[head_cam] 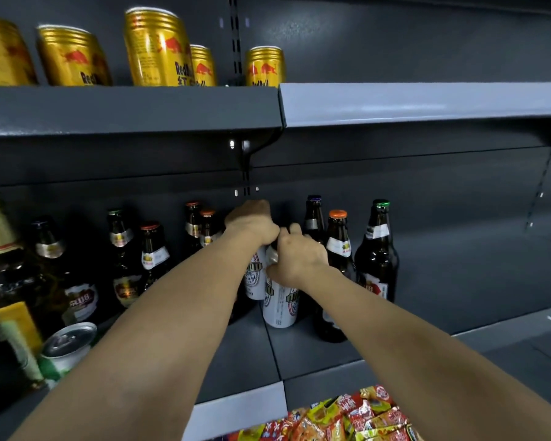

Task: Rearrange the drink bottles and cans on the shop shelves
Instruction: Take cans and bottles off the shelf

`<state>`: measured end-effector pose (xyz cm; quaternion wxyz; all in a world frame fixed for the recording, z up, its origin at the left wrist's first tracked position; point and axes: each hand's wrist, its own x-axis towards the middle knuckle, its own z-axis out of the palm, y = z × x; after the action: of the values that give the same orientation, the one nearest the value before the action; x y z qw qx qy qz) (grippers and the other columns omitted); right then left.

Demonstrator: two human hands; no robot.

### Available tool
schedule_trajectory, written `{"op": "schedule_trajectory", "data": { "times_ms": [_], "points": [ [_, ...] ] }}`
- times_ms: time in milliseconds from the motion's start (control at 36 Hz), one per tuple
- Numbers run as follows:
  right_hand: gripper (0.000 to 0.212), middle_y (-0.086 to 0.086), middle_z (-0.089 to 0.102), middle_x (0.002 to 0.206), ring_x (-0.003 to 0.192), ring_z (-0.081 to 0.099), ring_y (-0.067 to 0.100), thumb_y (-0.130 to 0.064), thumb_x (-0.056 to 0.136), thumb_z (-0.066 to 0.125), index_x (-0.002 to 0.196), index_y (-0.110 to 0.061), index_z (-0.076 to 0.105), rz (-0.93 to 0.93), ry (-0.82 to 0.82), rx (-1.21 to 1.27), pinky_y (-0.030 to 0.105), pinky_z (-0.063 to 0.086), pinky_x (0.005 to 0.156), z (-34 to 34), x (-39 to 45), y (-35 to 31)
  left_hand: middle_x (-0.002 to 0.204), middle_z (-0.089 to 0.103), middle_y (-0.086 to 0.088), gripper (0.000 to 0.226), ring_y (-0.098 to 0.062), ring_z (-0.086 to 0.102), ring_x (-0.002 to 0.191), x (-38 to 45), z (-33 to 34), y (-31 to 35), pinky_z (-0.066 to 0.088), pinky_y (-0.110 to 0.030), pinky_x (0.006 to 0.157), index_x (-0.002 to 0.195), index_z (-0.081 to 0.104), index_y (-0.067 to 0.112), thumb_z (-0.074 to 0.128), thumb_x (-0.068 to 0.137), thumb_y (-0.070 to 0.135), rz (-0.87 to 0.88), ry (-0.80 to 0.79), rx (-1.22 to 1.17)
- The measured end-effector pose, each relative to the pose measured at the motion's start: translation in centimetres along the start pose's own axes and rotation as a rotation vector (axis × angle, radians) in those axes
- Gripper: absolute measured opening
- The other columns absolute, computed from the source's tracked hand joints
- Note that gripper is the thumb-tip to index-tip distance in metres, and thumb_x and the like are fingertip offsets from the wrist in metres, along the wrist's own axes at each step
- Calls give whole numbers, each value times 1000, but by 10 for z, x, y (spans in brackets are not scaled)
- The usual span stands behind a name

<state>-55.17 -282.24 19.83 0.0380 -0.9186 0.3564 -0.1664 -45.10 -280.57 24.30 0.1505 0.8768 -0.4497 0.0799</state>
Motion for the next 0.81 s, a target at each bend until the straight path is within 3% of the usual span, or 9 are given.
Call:
{"op": "schedule_trajectory", "data": {
  "times_ms": [139,222,361,444,528,611,750,806],
  "points": [
    [55,9,37,128,119,43,30,-30,87,59,133,-12,36,-46,-24,17,35,39,77,-6,-17,-4,122,59,-11,30,-30,58,105,-13,-19,7,46,-33,76,114,60,12,55,86,19,3,87,83],
    [60,8,38,129,121,43,29,-31,84,61,136,-15,36,-87,-53,32,35,38,77,-11,-28,-5,110,62,-10,25,-28,58,88,-32,-30,9,44,-31,68,107,62,13,56,85,22,8,145,112],
    [60,8,43,130,119,49,30,-35,83,62,136,-18,39,-144,-100,96,37,43,82,-19,-40,-5,94,56,-6,12,-27,54,85,-73,-44,4,41,-33,68,92,56,12,55,83,21,-39,169,163],
    [54,10,43,130,118,48,31,-33,85,60,132,-14,41,-200,-111,102,37,43,80,-19,-48,-5,103,62,-8,29,-25,53,81,-95,-42,-3,43,-32,67,105,63,11,58,79,21,-110,149,194],
    [50,12,41,130,116,48,32,-31,86,60,130,-13,42,-238,-92,125,37,42,77,-17,-53,-4,111,62,-10,31,-30,61,96,-115,-35,-7,45,-32,71,109,62,12,58,80,24,-175,88,241],
    [68,13,40,130,113,51,31,-33,81,70,136,-13,35,-250,-102,205,36,45,76,-13,-53,-2,99,60,-7,19,-28,60,91,-127,-25,-12,42,-31,66,96,57,12,58,80,23,-239,49,281],
    [87,12,46,126,108,55,30,-37,72,80,137,-14,27,-190,-47,497,34,46,76,10,-59,7,91,55,-1,35,-24,54,82,-134,-15,-29,37,-28,58,112,59,15,61,79,30,-306,75,252],
    [88,9,50,123,106,57,29,-43,70,81,135,-17,27,-161,-45,561,36,47,75,23,-65,11,101,60,-2,42,-25,58,92,-136,-11,-36,39,-30,62,118,56,19,61,80,37,-309,98,216]
  ]
}}
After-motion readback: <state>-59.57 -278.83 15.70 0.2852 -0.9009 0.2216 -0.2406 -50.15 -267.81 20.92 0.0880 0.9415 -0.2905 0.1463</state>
